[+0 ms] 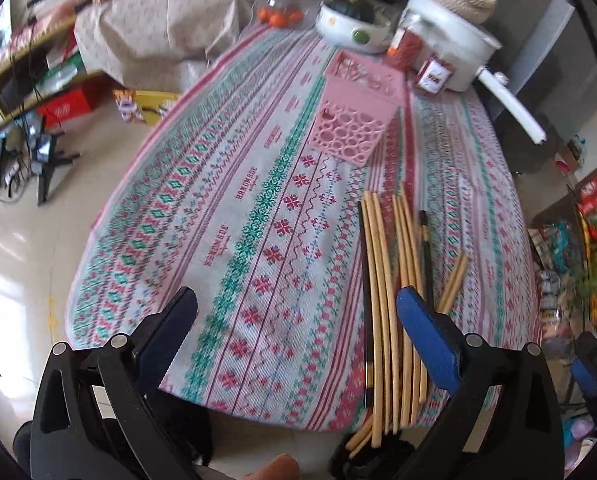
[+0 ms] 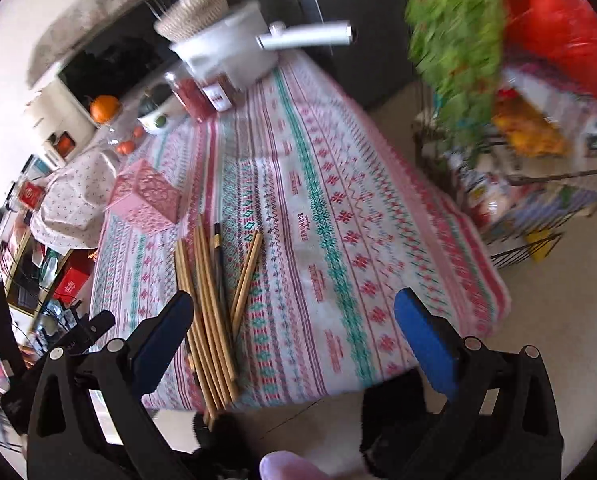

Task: Organize utensils
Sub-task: 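Move both tools down toward the pile of wooden chopsticks, then grasp the thin black stick with the left tool while the right tool grasps the black gold-banded pen, then lift the black stick and pen with both tools toward the pink basket, then open the left tool over the pink basket while the right tool releases the pen into it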

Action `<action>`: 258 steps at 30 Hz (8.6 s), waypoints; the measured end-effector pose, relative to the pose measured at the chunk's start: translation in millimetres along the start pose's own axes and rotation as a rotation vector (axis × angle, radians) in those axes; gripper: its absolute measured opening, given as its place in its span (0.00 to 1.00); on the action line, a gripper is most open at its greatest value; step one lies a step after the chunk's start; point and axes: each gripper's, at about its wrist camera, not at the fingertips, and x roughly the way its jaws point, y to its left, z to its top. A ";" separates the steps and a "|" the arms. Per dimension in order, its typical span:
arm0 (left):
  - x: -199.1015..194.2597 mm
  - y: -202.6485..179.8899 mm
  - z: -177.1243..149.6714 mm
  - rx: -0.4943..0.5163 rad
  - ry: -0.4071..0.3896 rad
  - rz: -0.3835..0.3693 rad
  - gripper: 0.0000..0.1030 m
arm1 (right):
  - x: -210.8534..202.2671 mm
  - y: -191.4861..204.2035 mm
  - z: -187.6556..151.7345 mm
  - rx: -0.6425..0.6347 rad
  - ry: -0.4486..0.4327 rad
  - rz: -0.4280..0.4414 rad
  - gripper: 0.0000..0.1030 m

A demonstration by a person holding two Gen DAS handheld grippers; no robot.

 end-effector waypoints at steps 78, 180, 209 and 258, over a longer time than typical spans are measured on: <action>64.3 0.1 50.2 -0.011 0.127 -0.087 0.04 | 179.1 113.2 73.4 -0.171 0.211 0.030 0.95; -24.6 46.8 44.7 0.056 -0.274 -0.250 0.04 | 221.2 89.7 99.5 -0.135 0.102 -0.199 0.08; -133.9 35.3 95.4 0.030 -0.548 -0.278 0.03 | -22.0 119.0 123.5 -0.138 -0.382 0.198 0.07; -91.6 3.8 96.2 0.015 -0.527 -0.247 0.80 | 11.2 160.9 108.9 -0.259 -0.579 -0.056 0.94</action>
